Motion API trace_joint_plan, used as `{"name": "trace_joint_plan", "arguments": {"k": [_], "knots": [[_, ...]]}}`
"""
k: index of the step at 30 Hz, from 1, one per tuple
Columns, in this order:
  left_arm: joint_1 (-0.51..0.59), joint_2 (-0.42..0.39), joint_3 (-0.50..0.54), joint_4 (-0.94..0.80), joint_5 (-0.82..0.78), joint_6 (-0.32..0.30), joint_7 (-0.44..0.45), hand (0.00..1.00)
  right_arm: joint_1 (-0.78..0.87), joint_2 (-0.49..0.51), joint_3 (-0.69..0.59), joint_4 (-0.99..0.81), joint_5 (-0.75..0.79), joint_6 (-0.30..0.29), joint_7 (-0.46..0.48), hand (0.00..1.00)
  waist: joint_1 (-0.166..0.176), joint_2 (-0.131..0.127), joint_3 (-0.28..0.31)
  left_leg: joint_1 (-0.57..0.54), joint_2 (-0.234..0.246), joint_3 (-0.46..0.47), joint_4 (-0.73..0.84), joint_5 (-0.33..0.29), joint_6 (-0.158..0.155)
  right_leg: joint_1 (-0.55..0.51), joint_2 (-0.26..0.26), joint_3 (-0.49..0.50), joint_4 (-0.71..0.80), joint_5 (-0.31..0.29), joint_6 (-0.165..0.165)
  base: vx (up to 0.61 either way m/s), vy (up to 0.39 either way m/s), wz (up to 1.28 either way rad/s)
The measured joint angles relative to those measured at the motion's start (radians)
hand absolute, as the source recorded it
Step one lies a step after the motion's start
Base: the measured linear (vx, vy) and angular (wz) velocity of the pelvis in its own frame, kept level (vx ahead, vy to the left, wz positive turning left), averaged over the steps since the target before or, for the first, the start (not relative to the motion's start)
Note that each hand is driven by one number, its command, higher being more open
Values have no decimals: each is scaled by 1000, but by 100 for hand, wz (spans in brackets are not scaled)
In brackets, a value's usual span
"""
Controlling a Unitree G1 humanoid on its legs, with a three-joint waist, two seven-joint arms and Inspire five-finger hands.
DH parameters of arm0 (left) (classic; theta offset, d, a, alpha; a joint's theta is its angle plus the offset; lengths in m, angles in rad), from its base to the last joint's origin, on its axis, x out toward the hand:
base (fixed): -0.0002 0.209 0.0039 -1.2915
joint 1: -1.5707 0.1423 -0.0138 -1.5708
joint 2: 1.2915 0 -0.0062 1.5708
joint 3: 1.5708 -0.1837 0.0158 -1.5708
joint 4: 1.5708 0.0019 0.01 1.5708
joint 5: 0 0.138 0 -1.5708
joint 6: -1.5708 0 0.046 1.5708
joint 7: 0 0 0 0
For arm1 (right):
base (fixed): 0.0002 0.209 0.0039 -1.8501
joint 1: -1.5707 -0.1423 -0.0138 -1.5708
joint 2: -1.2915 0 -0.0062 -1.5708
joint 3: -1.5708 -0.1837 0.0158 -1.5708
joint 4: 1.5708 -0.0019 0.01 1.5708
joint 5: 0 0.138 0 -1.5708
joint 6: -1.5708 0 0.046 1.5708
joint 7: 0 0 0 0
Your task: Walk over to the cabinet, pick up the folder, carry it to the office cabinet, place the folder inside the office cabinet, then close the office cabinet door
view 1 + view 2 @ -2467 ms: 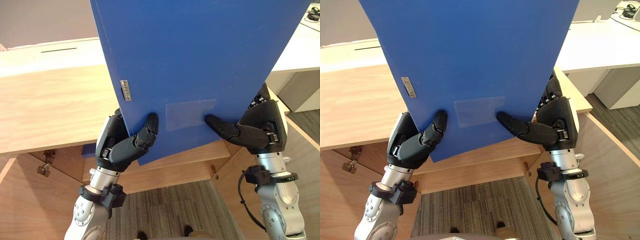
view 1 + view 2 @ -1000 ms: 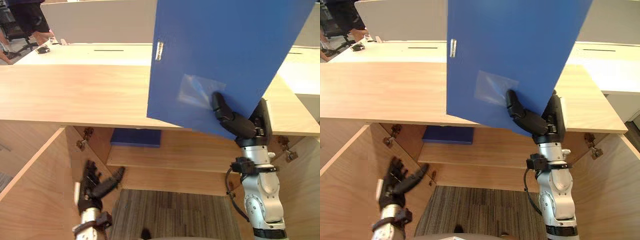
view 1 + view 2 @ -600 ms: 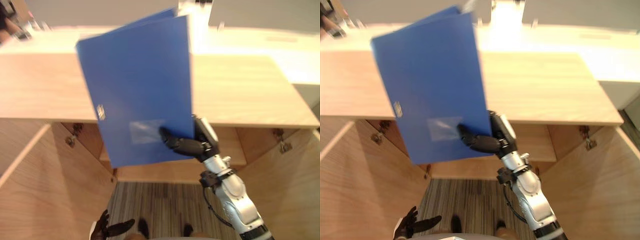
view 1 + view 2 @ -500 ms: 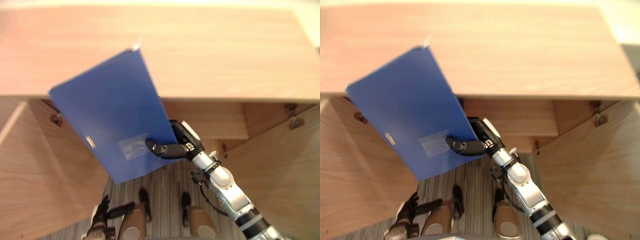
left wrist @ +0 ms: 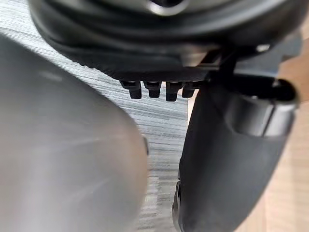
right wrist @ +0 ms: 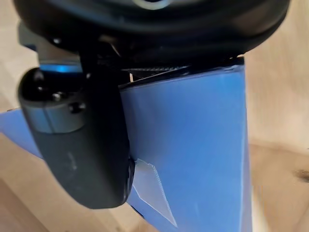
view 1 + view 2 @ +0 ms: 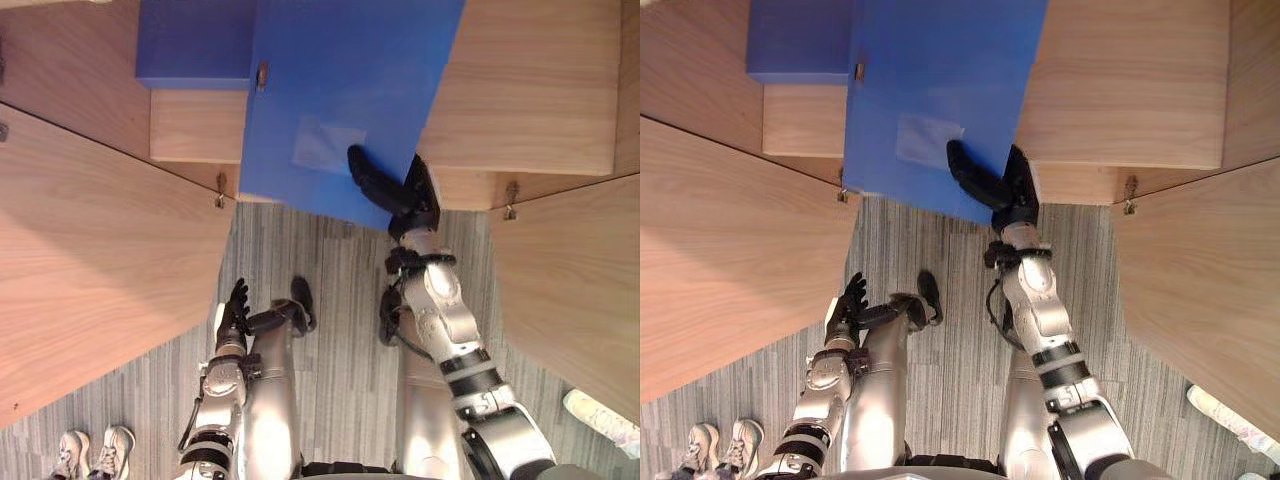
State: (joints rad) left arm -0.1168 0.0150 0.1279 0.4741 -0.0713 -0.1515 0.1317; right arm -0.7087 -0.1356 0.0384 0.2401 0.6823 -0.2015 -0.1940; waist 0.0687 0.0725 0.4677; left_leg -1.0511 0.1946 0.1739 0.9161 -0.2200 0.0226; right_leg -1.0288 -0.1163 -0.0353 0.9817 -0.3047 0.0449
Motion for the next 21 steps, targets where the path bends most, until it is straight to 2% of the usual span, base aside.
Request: {"name": "trace_joint_plan", "arguments": {"k": [1,2,5,8,9,13,21], "knots": [[-7,-5,-1,-12,-9,0,7,100,-49,5,-39,15,39,-6,-28,0,2,0,0,-17,0,-4,7,3,1,-14,-2,-3,7,0,0,-41,-32,12],[-23,-13,-5,-15,-10,2,20,100,-139,27,-124,64,107,-17,-96,0,6,2,6,-26,0,-10,19,5,3,-17,-4,-8,15,0,0,-21,-31,10],[-25,-21,-8,-16,-29,6,44,100,-138,47,-158,82,188,-30,-145,0,-1,2,6,-14,2,-11,22,5,3,4,-6,-16,8,0,0,-22,-23,2],[-25,-41,-10,-32,-31,10,67,100,-217,91,-262,120,286,-60,-220,0,5,2,6,-13,1,-10,9,6,-4,3,-7,-18,1,6,1,-77,-61,1],[-24,-42,-16,-34,-31,10,72,100,-246,93,-289,141,302,-78,-234,100,7,2,6,-13,1,-9,-3,11,-9,3,-7,-21,-8,11,0,-73,-79,4],[-16,-42,-50,-51,-36,12,84,100,-313,83,-371,174,330,-120,-274,100,14,2,6,-7,-5,-8,-45,46,-1,4,-10,-30,-35,29,-8,-33,-77,5],[2,-62,-136,-98,-53,14,69,100,-345,19,-367,202,394,-120,-272,100,20,3,5,16,-8,-25,-92,73,-14,33,-10,-57,-64,32,-14,-4,-64,6]]}}
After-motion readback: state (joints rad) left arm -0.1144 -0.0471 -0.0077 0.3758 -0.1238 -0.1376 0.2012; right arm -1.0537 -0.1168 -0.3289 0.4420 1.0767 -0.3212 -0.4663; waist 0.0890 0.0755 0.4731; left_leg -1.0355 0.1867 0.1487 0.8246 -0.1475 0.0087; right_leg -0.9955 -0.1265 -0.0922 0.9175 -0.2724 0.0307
